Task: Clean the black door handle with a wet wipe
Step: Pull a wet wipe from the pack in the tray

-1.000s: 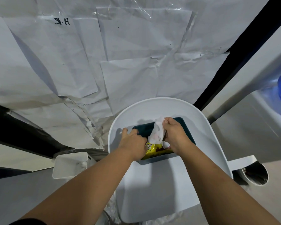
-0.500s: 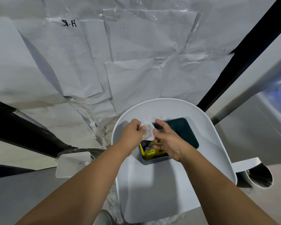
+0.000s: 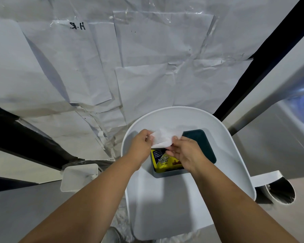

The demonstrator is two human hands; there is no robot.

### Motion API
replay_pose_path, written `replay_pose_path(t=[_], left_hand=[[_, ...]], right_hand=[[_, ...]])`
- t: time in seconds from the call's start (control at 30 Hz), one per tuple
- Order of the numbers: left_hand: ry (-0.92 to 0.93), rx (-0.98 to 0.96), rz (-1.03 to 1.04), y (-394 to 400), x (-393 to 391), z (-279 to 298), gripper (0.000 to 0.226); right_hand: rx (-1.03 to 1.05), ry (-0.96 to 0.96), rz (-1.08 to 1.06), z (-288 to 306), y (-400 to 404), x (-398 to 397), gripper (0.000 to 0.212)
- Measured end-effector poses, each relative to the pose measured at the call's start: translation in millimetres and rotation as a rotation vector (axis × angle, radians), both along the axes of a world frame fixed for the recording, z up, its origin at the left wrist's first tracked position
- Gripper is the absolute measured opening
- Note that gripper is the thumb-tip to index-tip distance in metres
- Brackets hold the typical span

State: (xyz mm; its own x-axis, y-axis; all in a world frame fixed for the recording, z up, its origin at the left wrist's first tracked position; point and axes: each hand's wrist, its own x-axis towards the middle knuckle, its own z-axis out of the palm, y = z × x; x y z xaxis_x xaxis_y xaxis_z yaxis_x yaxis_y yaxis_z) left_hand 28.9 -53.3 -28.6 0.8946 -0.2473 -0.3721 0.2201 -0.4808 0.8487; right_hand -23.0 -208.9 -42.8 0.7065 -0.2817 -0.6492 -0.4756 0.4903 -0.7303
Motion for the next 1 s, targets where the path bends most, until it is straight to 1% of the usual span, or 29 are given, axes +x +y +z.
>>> replay_pose_path(t=[0.03,0.17,0.23,0.27,0.3,0.4,0.43,0.47,0.53,0.57,0.6,0.63,0.7,0.77,0.8,0.87,0.9,0.97,1.0], left_hand=[[-0.012,0.025,0.013,2,0,-2,0.016],[-0.025,0.083,0.079,7,1,-8,0.018],[0.019,0.059,0.119,7,0,-10,0.018],[0.05,0.028,0.146,6,0,-11,0.018],[0.086,-0.008,0.175,7,0,-12,0.018],[0.195,-0.126,0.293,6,0,-9,0.017],[0.218,-0.171,0.342,5,1,-7,0.015],[0.236,-0.228,0.388,5,0,-4,0.014],[0.287,-0.413,0.473,3,-2,4,0.013],[0.316,-0.512,0.497,2,-4,8,0.013],[0.328,-0.571,0.501,2,-5,11,0.012],[0.319,-0.584,0.485,1,-5,12,0.013],[0.268,-0.486,0.412,3,-4,10,0.014],[0.188,-0.354,0.304,7,-2,5,0.017],[0.156,-0.312,0.251,8,-2,4,0.019],[0.112,-0.276,0.156,9,-3,4,0.022],[0.101,-0.271,0.114,9,-2,5,0.022],[0.081,-0.288,0.055,7,-2,9,0.02],[0.081,-0.305,0.047,6,-2,11,0.018]], right_hand=[[0.057,0.012,-0.044,0,-2,1,0.013],[0.289,-0.003,-0.168,4,3,2,0.024],[0.405,-0.03,-0.231,6,4,2,0.026],[0.415,-0.031,-0.233,6,4,1,0.028],[0.394,-0.023,-0.199,7,4,1,0.029],[0.258,-0.013,0.057,15,6,-2,0.028],[0.219,-0.014,0.106,16,8,-1,0.027],[0.196,-0.015,0.103,17,8,0,0.026],[0.194,0.016,-0.014,16,8,1,0.023],[0.207,0.052,-0.066,15,6,2,0.022],[0.213,0.086,-0.079,16,6,2,0.023],[0.176,0.122,-0.051,16,6,1,0.024],[0.034,0.151,0.039,17,5,1,0.036],[-0.079,0.092,0.108,21,2,3,0.053],[-0.085,0.037,0.136,24,0,5,0.057],[-0.064,-0.066,0.234,29,-2,7,0.053],[-0.081,-0.083,0.307,29,-1,9,0.05],[-0.168,-0.083,0.462,27,4,8,0.045],[-0.242,-0.073,0.526,24,8,8,0.038]])
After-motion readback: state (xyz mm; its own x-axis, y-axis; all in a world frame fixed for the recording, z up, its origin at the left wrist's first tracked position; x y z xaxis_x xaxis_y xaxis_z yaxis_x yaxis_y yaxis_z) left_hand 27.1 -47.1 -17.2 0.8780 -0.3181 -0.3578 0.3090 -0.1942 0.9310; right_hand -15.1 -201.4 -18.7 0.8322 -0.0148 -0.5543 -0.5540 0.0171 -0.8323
